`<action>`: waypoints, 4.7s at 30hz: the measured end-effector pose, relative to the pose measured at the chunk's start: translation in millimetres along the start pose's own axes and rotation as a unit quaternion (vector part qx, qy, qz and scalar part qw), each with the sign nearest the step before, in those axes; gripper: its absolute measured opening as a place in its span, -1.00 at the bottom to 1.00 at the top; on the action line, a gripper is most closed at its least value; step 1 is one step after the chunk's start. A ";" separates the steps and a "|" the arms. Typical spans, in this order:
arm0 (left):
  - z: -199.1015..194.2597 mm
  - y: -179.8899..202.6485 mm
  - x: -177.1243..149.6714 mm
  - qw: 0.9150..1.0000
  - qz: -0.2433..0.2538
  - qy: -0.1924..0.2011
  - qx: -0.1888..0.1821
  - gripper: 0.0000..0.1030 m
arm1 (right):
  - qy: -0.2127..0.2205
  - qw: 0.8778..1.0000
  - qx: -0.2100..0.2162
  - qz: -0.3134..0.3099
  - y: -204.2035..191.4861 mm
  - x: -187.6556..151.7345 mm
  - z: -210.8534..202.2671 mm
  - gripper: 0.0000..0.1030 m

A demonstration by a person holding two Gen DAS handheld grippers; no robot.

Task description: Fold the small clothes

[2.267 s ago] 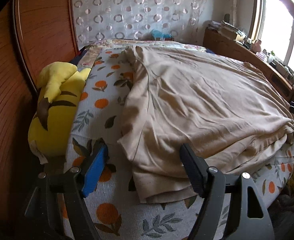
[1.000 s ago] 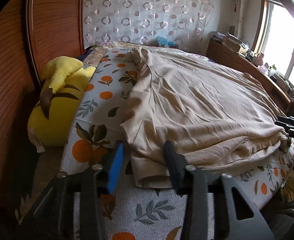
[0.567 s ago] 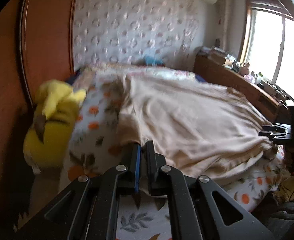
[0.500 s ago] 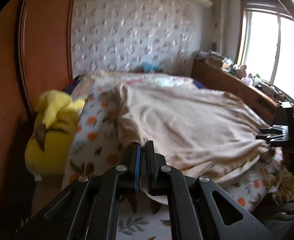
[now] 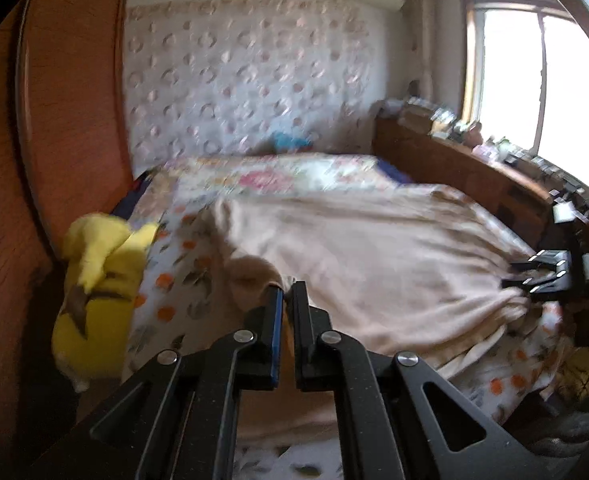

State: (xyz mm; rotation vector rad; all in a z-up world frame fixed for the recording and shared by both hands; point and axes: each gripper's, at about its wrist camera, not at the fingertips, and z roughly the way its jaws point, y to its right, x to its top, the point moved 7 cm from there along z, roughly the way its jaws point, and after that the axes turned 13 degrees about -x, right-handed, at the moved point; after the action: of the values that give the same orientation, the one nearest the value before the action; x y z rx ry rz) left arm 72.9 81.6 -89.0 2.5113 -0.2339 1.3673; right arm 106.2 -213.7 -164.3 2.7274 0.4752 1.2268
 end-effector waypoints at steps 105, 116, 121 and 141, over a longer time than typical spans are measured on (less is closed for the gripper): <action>60.7 23.4 31.4 0.998 -0.022 -0.016 -0.061 0.38 | 0.015 0.989 0.101 -0.109 -135.7 131.6 47.0 0.19; 59.2 20.4 27.6 0.997 -0.029 -0.016 -0.064 0.38 | -0.012 0.983 0.100 -0.154 -163.3 137.4 80.2 0.19; 61.0 24.0 23.5 0.997 -0.031 -0.020 -0.067 0.38 | 0.001 0.984 0.100 -0.150 -162.5 142.5 78.3 -0.50; 69.6 60.5 16.7 0.994 -0.008 -0.037 -0.101 0.38 | 0.049 0.997 -0.053 0.024 48.2 214.8 75.2 -0.93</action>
State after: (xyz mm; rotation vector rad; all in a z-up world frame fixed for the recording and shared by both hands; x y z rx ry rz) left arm 121.1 2.2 -101.2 2.3921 -0.3482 1.1816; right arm 307.6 -187.0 -50.9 2.6140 0.3468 1.3608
